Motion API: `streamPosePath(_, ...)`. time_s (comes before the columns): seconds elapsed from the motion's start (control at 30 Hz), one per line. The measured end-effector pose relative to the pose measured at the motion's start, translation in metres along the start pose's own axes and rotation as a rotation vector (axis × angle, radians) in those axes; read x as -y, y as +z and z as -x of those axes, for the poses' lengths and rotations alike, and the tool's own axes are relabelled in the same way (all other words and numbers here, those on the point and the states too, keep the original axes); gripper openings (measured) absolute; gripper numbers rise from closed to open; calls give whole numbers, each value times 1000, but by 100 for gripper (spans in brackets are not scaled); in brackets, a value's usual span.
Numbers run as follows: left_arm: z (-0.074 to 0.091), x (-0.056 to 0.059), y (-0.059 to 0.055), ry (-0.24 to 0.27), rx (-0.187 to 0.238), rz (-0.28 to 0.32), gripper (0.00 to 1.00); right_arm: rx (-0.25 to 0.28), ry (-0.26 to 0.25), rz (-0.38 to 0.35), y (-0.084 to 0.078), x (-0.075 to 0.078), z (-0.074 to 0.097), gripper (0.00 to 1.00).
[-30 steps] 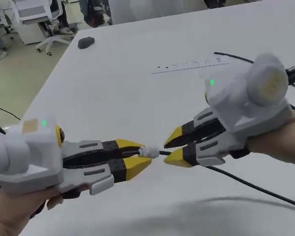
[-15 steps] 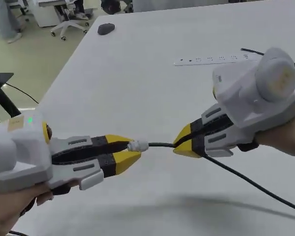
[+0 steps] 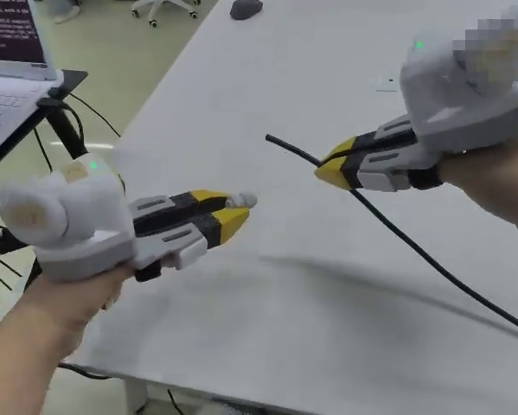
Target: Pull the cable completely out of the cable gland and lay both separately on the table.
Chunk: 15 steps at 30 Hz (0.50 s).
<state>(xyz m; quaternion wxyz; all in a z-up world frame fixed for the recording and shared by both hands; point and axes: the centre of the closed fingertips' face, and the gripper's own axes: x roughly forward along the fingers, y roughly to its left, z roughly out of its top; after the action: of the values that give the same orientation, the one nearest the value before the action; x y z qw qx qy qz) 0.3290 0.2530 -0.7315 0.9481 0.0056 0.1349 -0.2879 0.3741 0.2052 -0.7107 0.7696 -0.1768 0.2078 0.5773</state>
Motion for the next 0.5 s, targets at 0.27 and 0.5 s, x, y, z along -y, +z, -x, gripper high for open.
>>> streamPosePath(0.27,-22,-41,-33,124,-72,-12,14,-61,-105,-91,-12,29,-73,0)
streamPosePath(0.5,-39,-57,-55,180,-85,44,14,-116,-106,-95,-35,46,-125,0)
